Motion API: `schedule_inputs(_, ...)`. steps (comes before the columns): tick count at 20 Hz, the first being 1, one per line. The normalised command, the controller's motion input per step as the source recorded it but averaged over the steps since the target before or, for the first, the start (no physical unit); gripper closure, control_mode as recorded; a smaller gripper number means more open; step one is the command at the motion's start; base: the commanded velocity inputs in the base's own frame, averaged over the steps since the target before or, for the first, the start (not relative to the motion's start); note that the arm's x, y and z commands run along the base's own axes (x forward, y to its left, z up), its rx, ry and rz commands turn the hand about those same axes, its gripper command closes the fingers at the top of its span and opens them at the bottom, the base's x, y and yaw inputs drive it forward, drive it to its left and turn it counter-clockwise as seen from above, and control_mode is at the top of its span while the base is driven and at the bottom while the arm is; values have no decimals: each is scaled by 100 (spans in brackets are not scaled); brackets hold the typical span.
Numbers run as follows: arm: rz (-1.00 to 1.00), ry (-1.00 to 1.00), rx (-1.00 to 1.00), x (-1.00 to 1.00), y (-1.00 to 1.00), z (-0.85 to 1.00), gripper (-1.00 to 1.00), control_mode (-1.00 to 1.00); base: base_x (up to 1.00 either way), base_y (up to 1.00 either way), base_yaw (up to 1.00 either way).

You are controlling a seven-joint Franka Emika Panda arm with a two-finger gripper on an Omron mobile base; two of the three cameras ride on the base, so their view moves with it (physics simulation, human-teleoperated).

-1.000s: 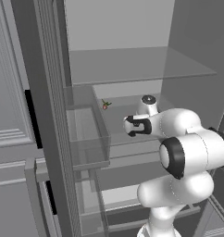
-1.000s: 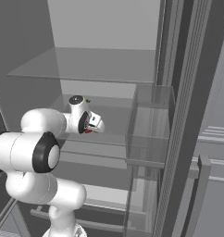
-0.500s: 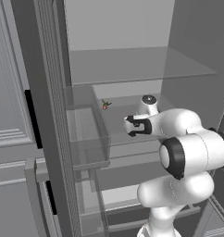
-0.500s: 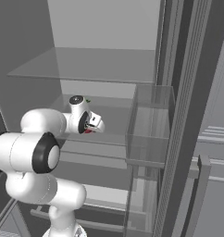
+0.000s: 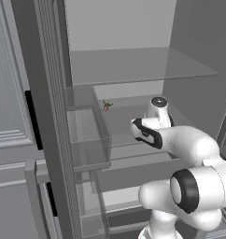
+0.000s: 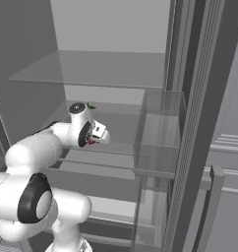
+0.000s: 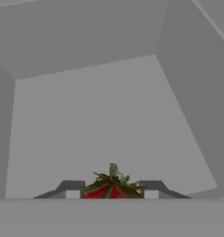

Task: Take the strawberry from the fridge and place it on top of the pancake, located on the dining counter.

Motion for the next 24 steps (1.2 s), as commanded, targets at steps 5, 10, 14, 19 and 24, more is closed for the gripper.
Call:
schedule_inputs(5, 0, -1, 3, -68, 0, 79, 100, -100, 0, 0, 0)
schedule_inputs(10, 3, 0, 1, -74, 0, 77, 100, -100, 0, 0, 0)
schedule_inputs(14, 6, 0, 0, -91, 0, 59, 100, -100, 0, 0, 0)
schedule_inputs(19, 8, 1, -1, -89, 0, 58, 100, -100, 0, 0, 0)
schedule_inputs(24, 2, 15, -1, -35, 2, 75, 100, -100, 0, 0, 0)
